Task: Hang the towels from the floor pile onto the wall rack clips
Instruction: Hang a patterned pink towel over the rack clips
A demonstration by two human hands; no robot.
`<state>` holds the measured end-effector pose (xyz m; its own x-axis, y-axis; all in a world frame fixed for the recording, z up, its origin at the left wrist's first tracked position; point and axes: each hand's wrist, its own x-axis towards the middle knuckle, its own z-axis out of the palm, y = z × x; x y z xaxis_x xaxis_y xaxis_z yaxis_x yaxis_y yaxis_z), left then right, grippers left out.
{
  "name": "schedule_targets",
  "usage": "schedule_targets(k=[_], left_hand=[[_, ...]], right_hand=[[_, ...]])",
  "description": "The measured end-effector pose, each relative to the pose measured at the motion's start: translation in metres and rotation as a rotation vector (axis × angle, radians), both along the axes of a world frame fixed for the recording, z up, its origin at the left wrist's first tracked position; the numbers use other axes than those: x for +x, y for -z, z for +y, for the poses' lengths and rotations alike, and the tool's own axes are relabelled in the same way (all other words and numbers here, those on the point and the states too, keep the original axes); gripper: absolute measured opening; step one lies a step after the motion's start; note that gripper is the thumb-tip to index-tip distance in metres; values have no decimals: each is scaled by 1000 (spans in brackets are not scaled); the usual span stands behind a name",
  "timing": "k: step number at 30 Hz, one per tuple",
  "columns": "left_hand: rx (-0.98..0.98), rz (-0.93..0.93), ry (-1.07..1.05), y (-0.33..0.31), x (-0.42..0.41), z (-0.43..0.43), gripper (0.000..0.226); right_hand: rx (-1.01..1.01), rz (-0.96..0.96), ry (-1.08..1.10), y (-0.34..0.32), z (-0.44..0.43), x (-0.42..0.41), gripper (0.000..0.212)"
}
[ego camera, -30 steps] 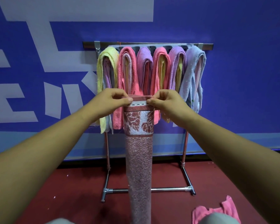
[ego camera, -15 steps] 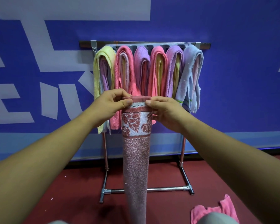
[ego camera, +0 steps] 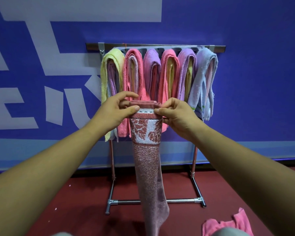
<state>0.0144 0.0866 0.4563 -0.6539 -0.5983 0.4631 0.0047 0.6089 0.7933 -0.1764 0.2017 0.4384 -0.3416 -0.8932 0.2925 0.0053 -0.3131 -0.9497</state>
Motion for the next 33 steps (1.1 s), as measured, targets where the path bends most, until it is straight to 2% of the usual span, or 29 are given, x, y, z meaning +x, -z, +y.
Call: schedule_targets(k=[3,5,8,10,13,15,17,19,21,23,26,28,31,33], left_hand=[[-30,-31,-20,1,-2,2,16],[-46,-38,-12,0,-4,3,15],[-48,-36,10,0,-7,9,16],[-23,-23,18,2,-9,11,16],[101,44,48,10,-11,6,21],[165,21,84,21,-13,8,21],[145,-38,87,39,-13,9,17],[108,-61,46,52,-11,10,21],[129,-53,38,58,-11,6,7],[138,-66,77,55,-12,6,12],[118,-123,127,51,-16,10,7],[93,-153,121,50,-17,11,9],[111,-159,126,53,-19,8,7],[136,-136,148,58,-19,10,11]], right_hand=[[17,106,-48,-8,-1,-2,28],[63,342,-64,-18,3,0,36],[129,740,-18,-35,8,5,20],[135,859,32,-40,6,6,14],[81,889,130,-40,0,4,14],[35,763,160,-40,-1,1,15],[-2,647,179,-41,1,-3,15],[34,652,186,-40,1,-8,12],[107,766,210,-40,1,-15,13],[149,851,210,-39,0,-18,20],[187,911,105,-43,0,-12,50],[245,1079,48,-47,1,-4,58],[354,1369,31,-52,-1,-2,38],[344,1398,80,-54,-3,-2,29]])
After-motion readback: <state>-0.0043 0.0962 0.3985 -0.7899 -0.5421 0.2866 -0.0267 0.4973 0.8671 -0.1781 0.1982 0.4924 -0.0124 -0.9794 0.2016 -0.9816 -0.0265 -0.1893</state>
